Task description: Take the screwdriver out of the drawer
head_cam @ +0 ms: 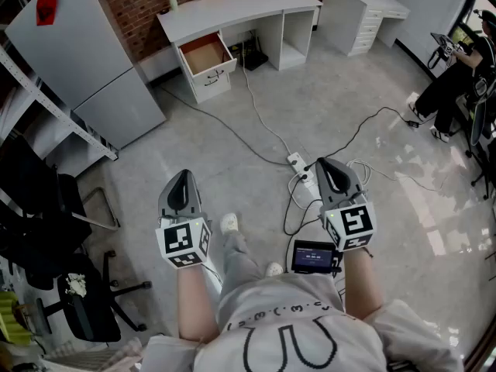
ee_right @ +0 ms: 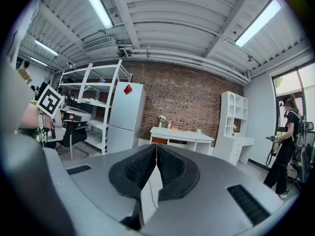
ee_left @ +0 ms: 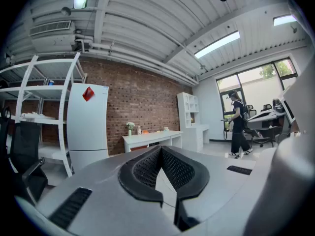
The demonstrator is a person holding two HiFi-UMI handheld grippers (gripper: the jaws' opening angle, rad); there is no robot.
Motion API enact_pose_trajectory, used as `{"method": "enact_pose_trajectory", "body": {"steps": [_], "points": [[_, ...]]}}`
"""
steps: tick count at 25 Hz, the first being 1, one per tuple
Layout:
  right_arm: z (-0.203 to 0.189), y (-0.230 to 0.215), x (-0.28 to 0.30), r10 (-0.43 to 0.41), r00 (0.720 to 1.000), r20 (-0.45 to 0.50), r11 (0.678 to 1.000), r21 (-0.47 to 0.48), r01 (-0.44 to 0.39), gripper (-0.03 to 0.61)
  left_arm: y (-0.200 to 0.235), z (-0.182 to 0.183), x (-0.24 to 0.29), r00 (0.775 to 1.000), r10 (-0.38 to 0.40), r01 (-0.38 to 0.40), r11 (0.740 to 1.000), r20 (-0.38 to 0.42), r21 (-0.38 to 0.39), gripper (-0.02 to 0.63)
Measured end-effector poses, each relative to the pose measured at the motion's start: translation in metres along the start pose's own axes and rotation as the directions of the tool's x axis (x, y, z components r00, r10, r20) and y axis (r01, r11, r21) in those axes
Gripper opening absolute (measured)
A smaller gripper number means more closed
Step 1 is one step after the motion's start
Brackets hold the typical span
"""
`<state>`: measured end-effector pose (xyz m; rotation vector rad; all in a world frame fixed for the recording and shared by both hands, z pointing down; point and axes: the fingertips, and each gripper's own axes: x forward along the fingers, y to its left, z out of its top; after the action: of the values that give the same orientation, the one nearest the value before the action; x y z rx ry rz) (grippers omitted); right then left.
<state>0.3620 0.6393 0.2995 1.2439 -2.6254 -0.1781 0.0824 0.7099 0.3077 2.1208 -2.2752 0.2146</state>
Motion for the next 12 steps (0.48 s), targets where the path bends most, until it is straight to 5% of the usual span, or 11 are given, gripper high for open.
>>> {"method": "enact_pose_trajectory", "body": {"steps": [12], "points": [[0.014,-0.017,0.074,-0.043,0.999,-0.006,0.999,0.001,0.043,0.02,0.036,0.009,0.084,0.999,-0.038,0.039,0.999,0.017,-0.013,0.012]]}}
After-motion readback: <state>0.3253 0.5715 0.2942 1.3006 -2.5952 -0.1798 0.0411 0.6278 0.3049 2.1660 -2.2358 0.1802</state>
